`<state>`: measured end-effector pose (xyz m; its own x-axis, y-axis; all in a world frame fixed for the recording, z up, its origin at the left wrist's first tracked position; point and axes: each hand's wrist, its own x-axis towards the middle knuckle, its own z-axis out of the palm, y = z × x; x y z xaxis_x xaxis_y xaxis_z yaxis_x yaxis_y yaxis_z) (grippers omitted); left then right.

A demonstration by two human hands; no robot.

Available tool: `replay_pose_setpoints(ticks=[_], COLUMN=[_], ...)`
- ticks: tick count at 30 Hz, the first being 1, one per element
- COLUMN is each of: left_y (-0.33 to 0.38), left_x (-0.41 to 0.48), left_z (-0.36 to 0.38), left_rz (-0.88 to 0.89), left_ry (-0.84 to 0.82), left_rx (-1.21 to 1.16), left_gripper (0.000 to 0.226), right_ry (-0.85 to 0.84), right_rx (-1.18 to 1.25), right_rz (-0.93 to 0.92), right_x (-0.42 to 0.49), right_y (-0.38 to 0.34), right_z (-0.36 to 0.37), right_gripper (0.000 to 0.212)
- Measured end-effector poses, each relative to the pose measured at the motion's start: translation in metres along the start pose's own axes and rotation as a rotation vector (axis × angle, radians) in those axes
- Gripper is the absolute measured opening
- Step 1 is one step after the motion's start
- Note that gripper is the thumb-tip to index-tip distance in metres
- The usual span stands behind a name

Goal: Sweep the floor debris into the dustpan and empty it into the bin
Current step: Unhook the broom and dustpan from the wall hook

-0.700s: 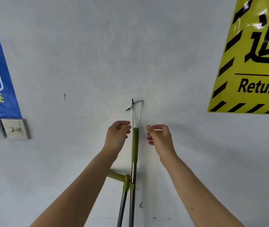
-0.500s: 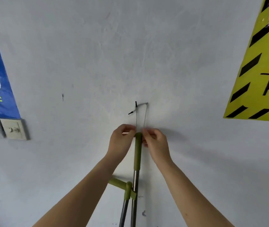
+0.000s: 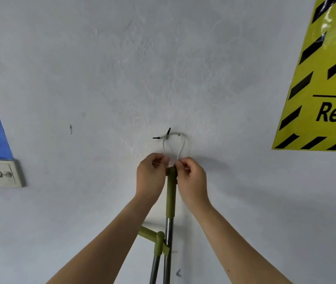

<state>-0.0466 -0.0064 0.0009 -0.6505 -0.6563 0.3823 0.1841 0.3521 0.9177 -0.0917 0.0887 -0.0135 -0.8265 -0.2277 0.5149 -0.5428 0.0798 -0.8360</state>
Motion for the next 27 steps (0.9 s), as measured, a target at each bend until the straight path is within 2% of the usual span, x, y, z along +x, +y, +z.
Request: replay_pose_setpoints(ticks=[6, 11, 17, 21, 27], left_y=[0.056, 0.064, 0.026, -0.018, -0.086], left_x=[-0.004, -0.026, -0.07, -0.108, -0.17], left_z=[-0.017, -0.036, -0.052, -0.054, -0.047], left_rz=[0.152, 0.155, 0.023, -0.068, -0.204], left_ry=[-0.023, -0.158, -0.301, -0.386, -0.468], left_rx=[-0.151, -0.237, -0.204, -0.203, -0.162], left_gripper=[0.008, 0.004, 0.012, 0.012, 0.012], right_ry=[0.194, 0.215, 0.208, 0.234, 0.237], right_rx=[0.018, 0.079, 0.035, -0.021, -0.143], right_rz=[-0.084, -0.054, 0.089, 0.194, 0.323], right_x=[0.004, -0.024, -0.087, -0.136, -0.215], right_y=[-0.055, -0.069, -0.044, -0.01, 0.046], right_z=[-0.007, -0.005, 0.0, -0.002, -0.009], right_gripper=[0.02, 0.026, 0.027, 0.017, 0.017])
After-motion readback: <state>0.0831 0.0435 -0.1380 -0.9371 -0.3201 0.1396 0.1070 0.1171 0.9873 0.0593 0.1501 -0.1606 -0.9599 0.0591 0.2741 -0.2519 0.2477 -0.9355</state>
